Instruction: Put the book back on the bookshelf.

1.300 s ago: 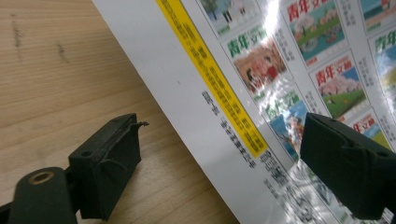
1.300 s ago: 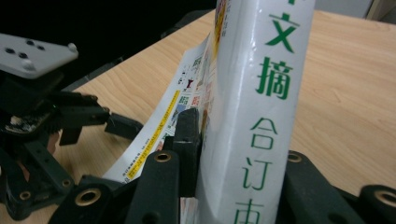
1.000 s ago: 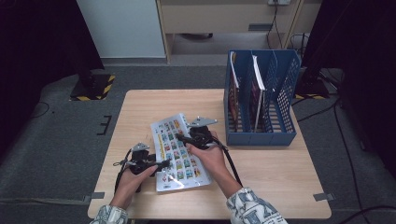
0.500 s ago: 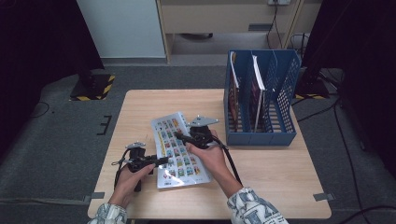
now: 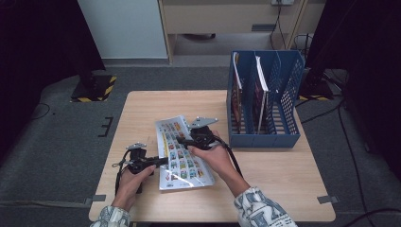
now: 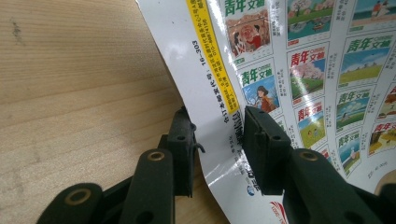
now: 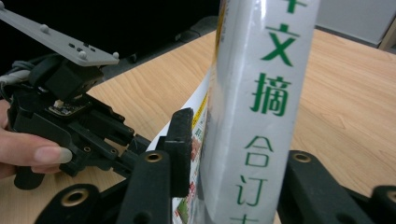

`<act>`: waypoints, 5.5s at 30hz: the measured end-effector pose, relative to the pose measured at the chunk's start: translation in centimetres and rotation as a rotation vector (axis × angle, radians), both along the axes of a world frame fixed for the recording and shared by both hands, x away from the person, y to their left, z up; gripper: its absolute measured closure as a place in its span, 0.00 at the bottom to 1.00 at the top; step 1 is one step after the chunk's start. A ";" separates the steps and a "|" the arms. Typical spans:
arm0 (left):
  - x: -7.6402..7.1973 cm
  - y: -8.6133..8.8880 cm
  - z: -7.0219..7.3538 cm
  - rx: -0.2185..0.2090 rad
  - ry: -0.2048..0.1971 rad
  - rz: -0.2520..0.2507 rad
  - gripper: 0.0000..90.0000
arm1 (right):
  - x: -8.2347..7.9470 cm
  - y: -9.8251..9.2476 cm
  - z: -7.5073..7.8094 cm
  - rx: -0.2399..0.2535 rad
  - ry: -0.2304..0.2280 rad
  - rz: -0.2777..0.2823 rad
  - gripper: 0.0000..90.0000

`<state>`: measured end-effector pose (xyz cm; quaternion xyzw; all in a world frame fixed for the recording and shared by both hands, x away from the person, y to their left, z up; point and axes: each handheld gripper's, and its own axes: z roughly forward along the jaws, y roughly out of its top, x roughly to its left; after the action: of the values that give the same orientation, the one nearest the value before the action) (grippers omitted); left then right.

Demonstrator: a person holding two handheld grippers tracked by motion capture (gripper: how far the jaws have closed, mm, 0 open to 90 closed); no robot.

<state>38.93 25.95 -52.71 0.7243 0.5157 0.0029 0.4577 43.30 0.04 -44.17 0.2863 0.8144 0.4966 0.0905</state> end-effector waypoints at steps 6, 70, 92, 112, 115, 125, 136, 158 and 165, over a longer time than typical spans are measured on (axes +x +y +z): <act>0.0 -0.1 0.1 0.018 -0.001 -0.002 0.72 | 0.2 0.3 0.0 -0.036 0.020 0.003 0.69; 1.3 0.5 4.3 0.086 -0.236 0.031 0.81 | 0.8 -0.9 2.7 0.061 -0.106 -0.026 0.82; 0.8 0.5 5.0 0.115 -0.295 0.017 0.83 | 1.1 -0.6 2.3 0.042 -0.094 0.012 0.79; 1.3 0.5 1.7 0.130 -0.250 -0.001 0.49 | 0.5 -1.2 1.9 0.109 -0.131 0.009 0.82; 1.4 0.3 1.2 0.122 -0.226 -0.035 0.49 | 0.6 -1.4 1.8 0.126 -0.134 0.006 0.82; 1.7 1.0 1.5 0.082 -0.207 -0.051 0.79 | 0.4 -1.1 2.4 0.167 -0.171 0.028 0.82; 1.5 1.0 2.2 0.134 -0.235 -0.017 0.82 | 0.1 -1.1 2.2 0.153 -0.193 0.062 0.80; 1.2 1.1 2.9 0.186 -0.289 0.029 0.82 | 0.9 -1.0 1.8 0.259 -0.187 0.015 0.79; 1.2 1.2 2.7 0.189 -0.294 0.032 0.82 | 0.8 -0.7 1.8 0.248 -0.202 0.002 0.79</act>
<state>40.13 27.10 -49.98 0.7474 0.4523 0.1645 0.4581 44.06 -0.69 -42.37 0.2432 0.7339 0.6196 0.1357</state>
